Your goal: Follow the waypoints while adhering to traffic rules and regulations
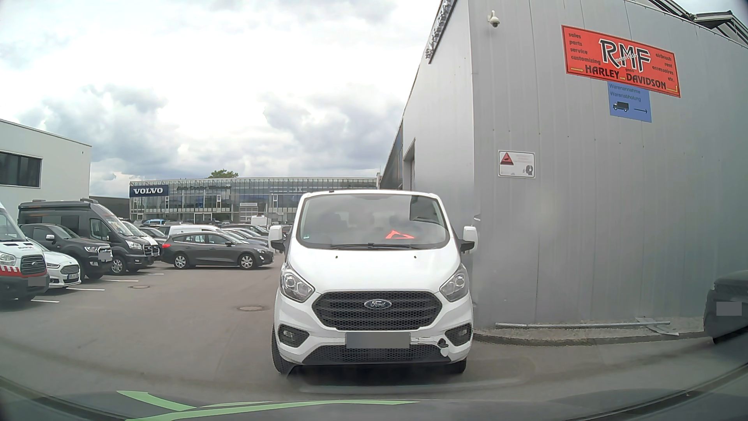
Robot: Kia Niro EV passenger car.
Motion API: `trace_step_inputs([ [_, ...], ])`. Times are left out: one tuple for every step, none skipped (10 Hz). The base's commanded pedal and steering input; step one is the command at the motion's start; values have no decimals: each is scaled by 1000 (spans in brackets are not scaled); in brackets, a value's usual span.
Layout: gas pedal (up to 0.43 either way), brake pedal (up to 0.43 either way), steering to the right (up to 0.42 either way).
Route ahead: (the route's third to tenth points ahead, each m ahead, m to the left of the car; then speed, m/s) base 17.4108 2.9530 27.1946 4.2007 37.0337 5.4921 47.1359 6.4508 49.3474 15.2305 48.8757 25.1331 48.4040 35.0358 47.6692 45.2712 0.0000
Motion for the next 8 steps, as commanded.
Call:
trace_step_inputs([
  [0,463,-463],
  [0,463,-462],
  [0,463,-462],
  [0,463,-462],
  [0,463,-463],
  [0,463,-462],
  [0,463,-462],
  [0,463,-462],
])
